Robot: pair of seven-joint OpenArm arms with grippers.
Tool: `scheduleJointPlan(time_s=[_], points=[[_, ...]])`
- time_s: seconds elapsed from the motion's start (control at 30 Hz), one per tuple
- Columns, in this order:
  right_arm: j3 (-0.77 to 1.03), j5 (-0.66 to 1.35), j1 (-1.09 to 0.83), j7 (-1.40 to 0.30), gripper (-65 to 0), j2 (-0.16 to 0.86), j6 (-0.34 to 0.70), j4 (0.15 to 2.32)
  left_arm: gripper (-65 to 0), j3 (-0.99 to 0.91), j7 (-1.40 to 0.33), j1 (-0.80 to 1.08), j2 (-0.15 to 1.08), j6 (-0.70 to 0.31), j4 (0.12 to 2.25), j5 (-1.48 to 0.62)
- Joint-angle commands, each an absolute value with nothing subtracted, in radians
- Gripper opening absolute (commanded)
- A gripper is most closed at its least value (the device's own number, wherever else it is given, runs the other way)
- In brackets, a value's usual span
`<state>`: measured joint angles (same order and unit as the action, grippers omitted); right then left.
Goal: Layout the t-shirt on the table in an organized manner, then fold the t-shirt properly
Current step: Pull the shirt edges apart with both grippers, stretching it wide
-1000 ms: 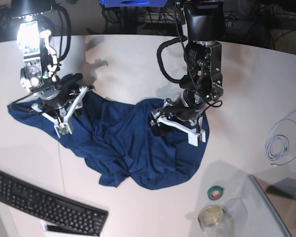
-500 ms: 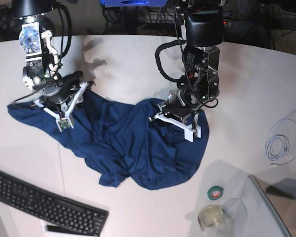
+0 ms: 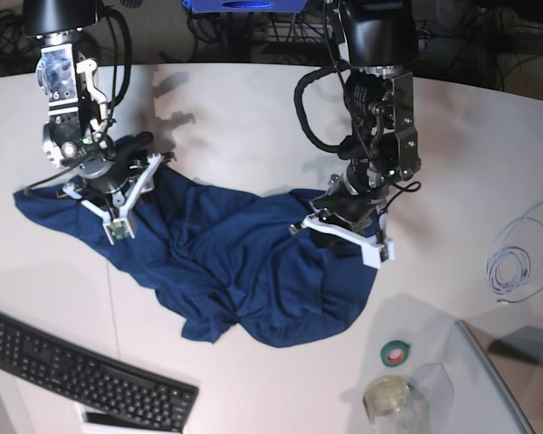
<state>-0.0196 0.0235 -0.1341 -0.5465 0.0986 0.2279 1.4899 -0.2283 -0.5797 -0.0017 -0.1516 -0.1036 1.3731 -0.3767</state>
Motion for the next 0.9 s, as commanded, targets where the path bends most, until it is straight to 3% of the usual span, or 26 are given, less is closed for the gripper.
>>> scheduleJointPlan(time_s=[0.0,0.23,0.5,0.77,0.87], points=[[-0.018,0.030,-0.124,-0.526,-44.3,0.104,0.228,1.506,-65.0,-0.228,-0.564,0.016,-0.140,-0.093,1.432,-0.389],[-0.022,0.030,-0.119,-0.526,-44.3,0.097,0.228,1.514,-65.0,-0.228,-0.564,0.239,-0.081,0.022,1.699,-0.390],[-0.024,0.030,-0.094,-0.526,-44.3,0.081,0.228,1.515,-65.0,-0.340,-0.564,0.326,-0.068,0.054,1.639,-0.390],[-0.025,0.027,-0.081,-0.530,-44.3,0.013,0.398,1.517,-65.0,-0.392,-0.564,0.328,-0.071,0.054,1.547,-0.392],[-0.113,0.027,-0.071,-0.530,-44.3,0.001,0.452,1.515,-65.0,-0.392,-0.564,0.337,-0.071,0.054,1.546,-0.392]])
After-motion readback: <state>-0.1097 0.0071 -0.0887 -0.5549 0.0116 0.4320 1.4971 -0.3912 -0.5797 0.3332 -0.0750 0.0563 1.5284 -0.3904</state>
